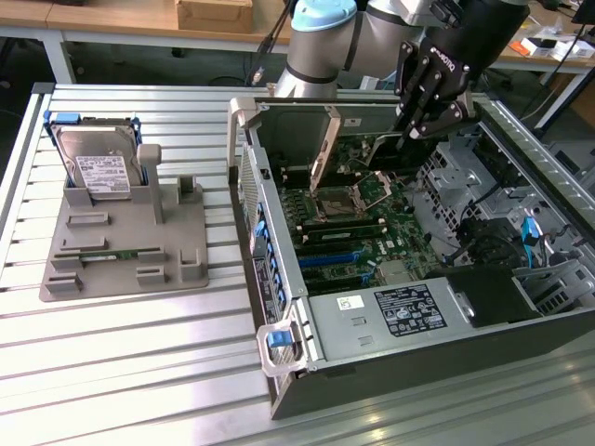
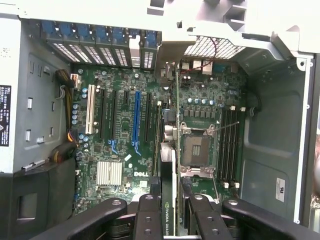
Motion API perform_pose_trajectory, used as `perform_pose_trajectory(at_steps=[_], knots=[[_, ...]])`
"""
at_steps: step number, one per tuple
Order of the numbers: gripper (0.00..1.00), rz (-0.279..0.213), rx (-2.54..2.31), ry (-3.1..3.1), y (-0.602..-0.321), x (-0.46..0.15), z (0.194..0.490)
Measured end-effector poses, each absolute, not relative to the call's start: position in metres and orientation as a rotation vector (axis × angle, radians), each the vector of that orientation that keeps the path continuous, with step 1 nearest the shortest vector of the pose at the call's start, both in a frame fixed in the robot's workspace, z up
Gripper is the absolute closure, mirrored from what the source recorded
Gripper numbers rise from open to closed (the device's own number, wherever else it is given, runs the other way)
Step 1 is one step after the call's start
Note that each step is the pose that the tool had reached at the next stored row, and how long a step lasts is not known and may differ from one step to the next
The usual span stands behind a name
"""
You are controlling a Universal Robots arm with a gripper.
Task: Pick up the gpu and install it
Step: 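Insert the gpu into the slot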
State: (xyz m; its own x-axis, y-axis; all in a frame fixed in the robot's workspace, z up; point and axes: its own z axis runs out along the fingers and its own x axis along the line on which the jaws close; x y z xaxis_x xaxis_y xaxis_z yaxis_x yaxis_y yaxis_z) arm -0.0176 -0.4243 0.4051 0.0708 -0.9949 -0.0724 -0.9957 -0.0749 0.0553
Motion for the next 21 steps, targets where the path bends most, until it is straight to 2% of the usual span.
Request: perform_pose_trajectory(at_steps=[21], knots=[[0.74, 0.142, -2.292, 2.131, -0.4243, -0.0176, 0.3987]])
